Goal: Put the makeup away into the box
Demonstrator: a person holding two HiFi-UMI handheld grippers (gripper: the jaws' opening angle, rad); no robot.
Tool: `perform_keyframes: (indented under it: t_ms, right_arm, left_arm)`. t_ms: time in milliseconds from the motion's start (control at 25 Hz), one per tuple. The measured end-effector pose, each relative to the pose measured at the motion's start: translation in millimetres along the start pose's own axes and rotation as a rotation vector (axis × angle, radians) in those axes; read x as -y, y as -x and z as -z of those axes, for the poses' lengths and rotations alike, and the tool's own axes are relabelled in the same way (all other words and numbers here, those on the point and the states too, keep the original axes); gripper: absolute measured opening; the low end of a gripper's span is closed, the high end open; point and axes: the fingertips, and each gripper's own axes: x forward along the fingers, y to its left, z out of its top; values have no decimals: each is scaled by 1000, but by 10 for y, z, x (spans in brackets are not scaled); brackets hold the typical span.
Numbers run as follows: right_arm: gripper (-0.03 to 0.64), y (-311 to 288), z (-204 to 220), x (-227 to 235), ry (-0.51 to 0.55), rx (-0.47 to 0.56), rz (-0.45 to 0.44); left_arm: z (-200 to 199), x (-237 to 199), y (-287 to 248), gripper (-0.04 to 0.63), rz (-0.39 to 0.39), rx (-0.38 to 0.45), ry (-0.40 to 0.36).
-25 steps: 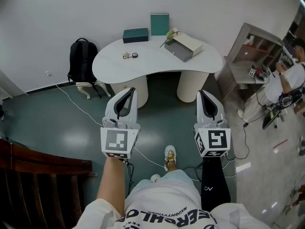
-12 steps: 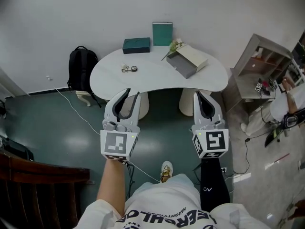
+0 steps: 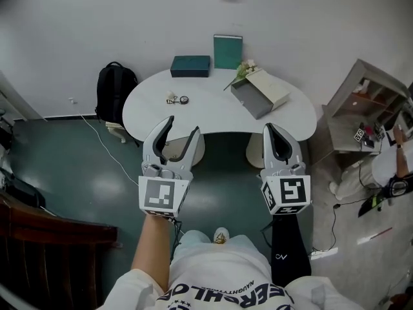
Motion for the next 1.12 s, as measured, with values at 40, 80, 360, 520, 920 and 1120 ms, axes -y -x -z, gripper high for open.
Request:
perform_keyframes:
  t_ms: [40,80,360,520,920,1120]
  right_arm:
    - [29,-18,13,-3,-3,0,-9]
    - [29,-35,19,-7,-6,3,-18]
    - [29,-270,11,-53,-26,41,-72]
    - [29,-518,39,-45,-42,59,-98]
    - [29,-1693,193,90,-16,71,-84]
    - [29,-2474,210,139,-15,73,-51]
  left_arm:
    - [2,-13,-16,227,-8,-4,-2]
    - [11,-30,-29,227,-17,-10,-4]
    - [135,-204,-153,227,-48,-31,-20]
    - [203,-393,-310,216,-84,-24,-19]
    - [655,-1154,-1173,212,-92,-27,-17]
    - [786,-1717,-1749,201,-95,15,3]
